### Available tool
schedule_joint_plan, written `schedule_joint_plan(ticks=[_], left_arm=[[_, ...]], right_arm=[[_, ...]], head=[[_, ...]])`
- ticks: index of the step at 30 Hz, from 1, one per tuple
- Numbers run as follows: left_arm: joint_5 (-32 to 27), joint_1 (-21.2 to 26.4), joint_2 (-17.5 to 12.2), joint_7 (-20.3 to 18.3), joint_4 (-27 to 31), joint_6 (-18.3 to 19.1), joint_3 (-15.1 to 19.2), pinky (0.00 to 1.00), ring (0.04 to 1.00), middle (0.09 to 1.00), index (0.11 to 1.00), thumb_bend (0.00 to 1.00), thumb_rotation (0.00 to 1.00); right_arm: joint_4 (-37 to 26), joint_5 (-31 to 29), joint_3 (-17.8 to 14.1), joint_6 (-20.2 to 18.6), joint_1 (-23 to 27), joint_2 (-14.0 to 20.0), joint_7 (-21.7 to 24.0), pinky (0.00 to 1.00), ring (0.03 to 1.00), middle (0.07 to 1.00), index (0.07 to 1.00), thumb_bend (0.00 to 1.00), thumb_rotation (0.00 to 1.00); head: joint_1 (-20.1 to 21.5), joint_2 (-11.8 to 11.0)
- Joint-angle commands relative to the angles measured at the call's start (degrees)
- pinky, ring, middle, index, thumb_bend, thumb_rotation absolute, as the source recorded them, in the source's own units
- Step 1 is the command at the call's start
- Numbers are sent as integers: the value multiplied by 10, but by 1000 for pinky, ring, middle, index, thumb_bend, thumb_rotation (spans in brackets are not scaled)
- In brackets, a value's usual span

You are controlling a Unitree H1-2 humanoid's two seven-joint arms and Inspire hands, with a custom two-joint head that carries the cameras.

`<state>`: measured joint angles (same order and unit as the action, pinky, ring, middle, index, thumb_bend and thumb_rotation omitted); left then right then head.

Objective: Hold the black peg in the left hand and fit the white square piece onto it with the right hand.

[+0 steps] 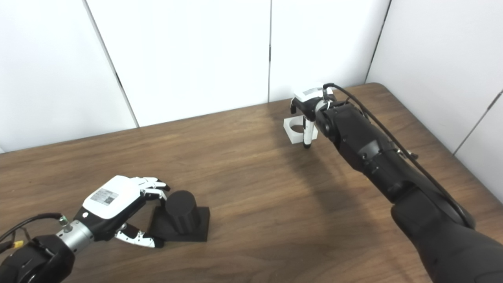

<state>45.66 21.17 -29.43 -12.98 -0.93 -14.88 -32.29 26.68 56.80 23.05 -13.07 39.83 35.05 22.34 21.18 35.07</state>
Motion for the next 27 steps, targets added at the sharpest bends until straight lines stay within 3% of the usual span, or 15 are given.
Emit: schedule_joint_plan(ticks=[1, 15, 21, 22, 23, 27], left_arm=[[26, -30, -23, -55, -7, -10, -24, 783, 852, 824, 490, 524, 66], [21, -32, -26, -73, 8, 0, -19, 788, 855, 831, 491, 524, 67], [24, -33, -26, -74, 10, -2, -16, 783, 855, 828, 490, 524, 67], [25, -32, -26, -75, 11, -2, -16, 779, 852, 825, 490, 524, 67], [26, -32, -25, -77, 13, -1, -16, 781, 853, 826, 490, 524, 68], [25, -31, -24, -80, 14, 0, -16, 781, 852, 825, 490, 524, 68]], right_arm=[[15, 2, 7, 1, 13, 10, -3, 803, 863, 868, 755, 776, 143], [36, 4, 27, -11, 6, 20, 7, 767, 883, 878, 713, 816, 188], [41, -12, 21, -4, 3, 19, 0, 780, 869, 846, 615, 783, 188], [40, -18, 18, -4, 2, 19, -3, 792, 867, 838, 542, 629, 164], [39, -21, 16, -4, 1, 19, -4, 796, 859, 828, 515, 577, 155], [36, -30, 17, -4, 0, 22, -5, 810, 857, 820, 486, 525, 145]], head=[[0, 0], [-5, 9], [-7, 13], [-7, 14], [-7, 14], [-7, 16]])
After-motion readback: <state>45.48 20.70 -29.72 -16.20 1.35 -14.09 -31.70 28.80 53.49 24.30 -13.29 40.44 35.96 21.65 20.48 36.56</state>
